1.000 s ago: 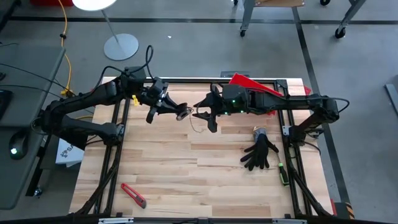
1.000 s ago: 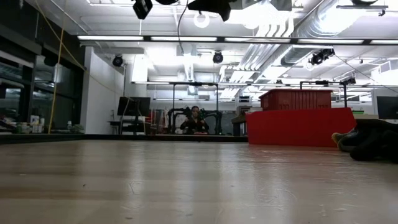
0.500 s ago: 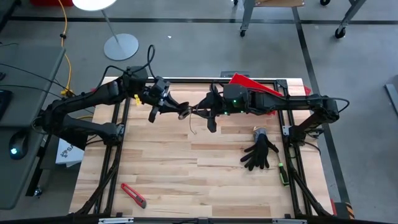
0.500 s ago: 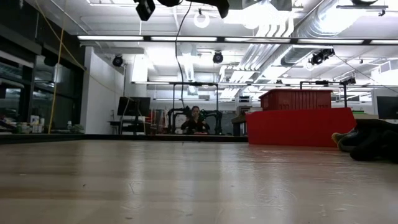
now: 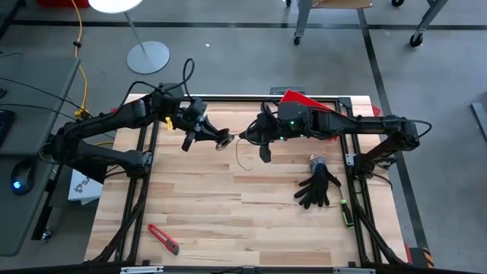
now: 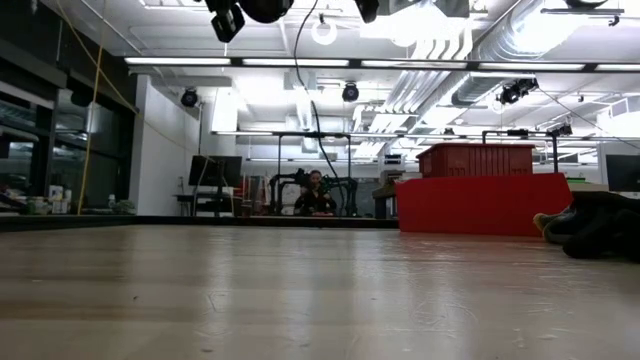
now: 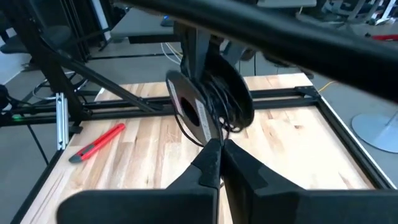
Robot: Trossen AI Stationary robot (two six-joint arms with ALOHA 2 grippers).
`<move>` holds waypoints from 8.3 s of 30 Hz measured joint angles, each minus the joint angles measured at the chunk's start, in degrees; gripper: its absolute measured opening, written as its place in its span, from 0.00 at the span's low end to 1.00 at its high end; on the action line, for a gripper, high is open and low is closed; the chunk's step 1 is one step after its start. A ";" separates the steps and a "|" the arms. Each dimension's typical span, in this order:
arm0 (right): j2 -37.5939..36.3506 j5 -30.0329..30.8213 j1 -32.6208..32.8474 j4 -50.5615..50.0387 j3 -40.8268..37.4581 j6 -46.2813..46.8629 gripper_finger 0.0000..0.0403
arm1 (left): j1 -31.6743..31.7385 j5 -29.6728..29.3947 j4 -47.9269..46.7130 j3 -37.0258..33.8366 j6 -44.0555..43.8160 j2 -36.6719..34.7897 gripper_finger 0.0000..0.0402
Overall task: Coil cords
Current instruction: Uncoil the black wire from the spool
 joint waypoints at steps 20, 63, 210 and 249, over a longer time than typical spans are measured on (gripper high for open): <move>-5.17 0.37 0.31 2.17 0.02 1.79 0.00 | -0.35 -11.32 -16.60 -0.68 -3.08 0.11 0.48; -1.71 7.57 2.35 -12.77 30.77 -1.99 0.00 | -3.04 -14.22 10.86 -23.21 -10.54 1.01 0.49; 5.46 22.14 4.44 16.50 -1.86 12.86 0.52 | -7.76 -35.56 22.06 1.16 -8.58 -0.85 0.00; 5.50 24.05 4.48 18.60 -1.86 15.40 0.18 | -7.76 -35.41 27.34 1.16 -9.54 2.29 0.00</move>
